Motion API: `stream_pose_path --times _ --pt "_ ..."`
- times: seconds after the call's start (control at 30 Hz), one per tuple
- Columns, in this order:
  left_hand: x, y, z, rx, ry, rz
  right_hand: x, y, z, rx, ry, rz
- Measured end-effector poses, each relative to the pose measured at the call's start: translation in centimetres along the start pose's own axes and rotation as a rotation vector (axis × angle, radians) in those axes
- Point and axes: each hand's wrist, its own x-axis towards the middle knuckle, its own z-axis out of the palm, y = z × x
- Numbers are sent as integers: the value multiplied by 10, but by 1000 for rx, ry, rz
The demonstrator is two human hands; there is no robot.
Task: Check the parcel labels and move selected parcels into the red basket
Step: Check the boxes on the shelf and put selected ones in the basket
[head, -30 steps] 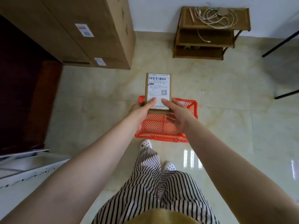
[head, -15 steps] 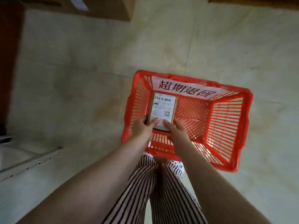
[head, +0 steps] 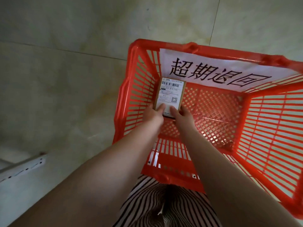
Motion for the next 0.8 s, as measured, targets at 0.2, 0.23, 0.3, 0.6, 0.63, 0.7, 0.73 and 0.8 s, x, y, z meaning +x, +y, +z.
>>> stream_pose_path --times 0.2,0.23,0.3,0.6,0.63,0.7,0.73,0.8 --pt "15 -6 5 -26 4 -41 10 4 6 -36 15 -4" --pt "17 -6 5 -23 14 -56 10 4 7 -44 13 0" --pt "17 -5 3 -19 32 -118 9 1 8 -69 14 15" --pt "-69 25 -71 -129 -144 -261 -92 -56 -7 -75 149 192" --pt "-89 33 -91 -180 -161 -248 -118 -71 -9 -20 106 190" --pt "-134 53 -135 -290 -178 -202 -173 -107 -14 108 -34 189" --pt "-161 63 -160 -366 -180 -165 -204 -128 -16 153 -118 180" --pt "-218 80 -214 -518 -178 -81 -264 -166 -15 184 -258 148"
